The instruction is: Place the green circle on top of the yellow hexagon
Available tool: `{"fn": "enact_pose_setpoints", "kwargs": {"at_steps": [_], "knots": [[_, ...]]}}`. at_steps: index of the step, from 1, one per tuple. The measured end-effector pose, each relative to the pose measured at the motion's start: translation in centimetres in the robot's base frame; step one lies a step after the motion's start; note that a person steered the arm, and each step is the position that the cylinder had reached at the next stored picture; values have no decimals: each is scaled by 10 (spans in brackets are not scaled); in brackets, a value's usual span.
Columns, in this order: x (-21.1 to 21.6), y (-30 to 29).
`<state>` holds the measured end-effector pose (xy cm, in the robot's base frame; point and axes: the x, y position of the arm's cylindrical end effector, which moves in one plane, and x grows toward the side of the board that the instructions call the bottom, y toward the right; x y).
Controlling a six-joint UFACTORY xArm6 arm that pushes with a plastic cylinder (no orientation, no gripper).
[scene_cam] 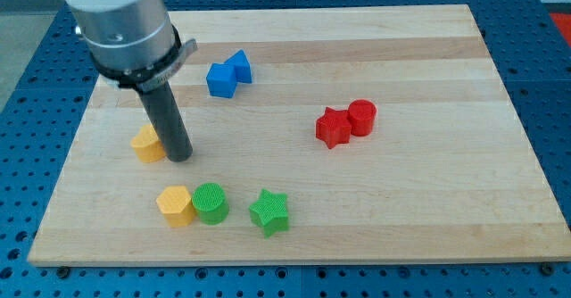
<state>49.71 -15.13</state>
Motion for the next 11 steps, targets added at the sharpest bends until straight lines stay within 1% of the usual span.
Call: {"fn": "enact_pose_setpoints", "kwargs": {"at_steps": [1,2,3,4,5,6,7,8,9,10,11], "knots": [[0,-19],[-24,-62],[-35,-88],[4,-94],[76,-96],[121,-78],[121,-61],[122,10],[120,69],[94,66],[61,51]]}}
